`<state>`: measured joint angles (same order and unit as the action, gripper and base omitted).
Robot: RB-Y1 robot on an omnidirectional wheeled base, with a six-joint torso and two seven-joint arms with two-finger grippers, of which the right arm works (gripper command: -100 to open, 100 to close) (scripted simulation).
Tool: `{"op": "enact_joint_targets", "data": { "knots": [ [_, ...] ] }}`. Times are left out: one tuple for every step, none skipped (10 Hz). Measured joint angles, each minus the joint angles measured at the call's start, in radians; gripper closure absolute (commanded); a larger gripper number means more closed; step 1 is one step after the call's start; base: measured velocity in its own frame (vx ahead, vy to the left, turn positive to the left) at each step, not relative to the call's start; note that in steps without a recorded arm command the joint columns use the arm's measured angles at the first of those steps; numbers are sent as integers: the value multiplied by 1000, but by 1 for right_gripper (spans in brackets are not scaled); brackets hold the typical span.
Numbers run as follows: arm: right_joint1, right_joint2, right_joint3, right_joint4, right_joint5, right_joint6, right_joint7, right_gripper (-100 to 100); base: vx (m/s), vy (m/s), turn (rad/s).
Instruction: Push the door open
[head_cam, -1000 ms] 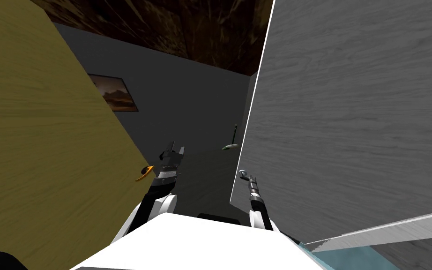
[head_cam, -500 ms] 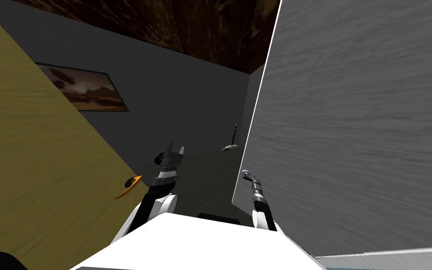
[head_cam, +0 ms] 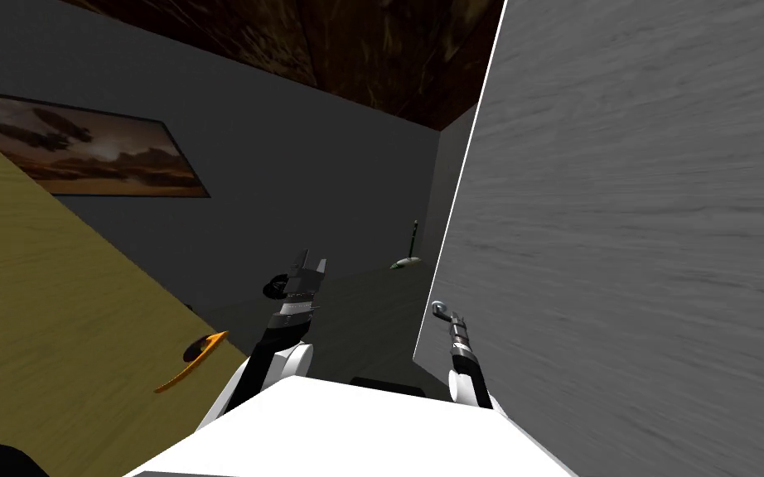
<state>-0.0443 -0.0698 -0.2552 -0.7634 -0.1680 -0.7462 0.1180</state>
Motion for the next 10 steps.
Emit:
{"op": "enact_joint_targets", "data": {
  "knots": [
    [14,0,-8,-19,-5,5,0,100,197,27,-82],
    [-5,-6,-22,12,-12,-8,1,100,198,34,-59],
    [-18,-7,-36,36,-19,-24,5,100,128,26,-18],
    [-8,-6,-42,15,-22,-21,8,100,159,53,-67],
    [-3,0,-54,0,-28,-10,14,100,220,64,-89],
    [-2,3,-67,4,-35,-9,18,100,213,52,-79],
    [4,7,-78,1,-40,-10,22,100,238,51,-85],
    [2,8,-92,12,-47,-17,24,100,206,66,-80],
    [3,11,-105,9,-54,-19,27,100,170,32,-66],
    [4,14,-116,6,-60,-19,29,100,157,27,-53]
  ]
}}
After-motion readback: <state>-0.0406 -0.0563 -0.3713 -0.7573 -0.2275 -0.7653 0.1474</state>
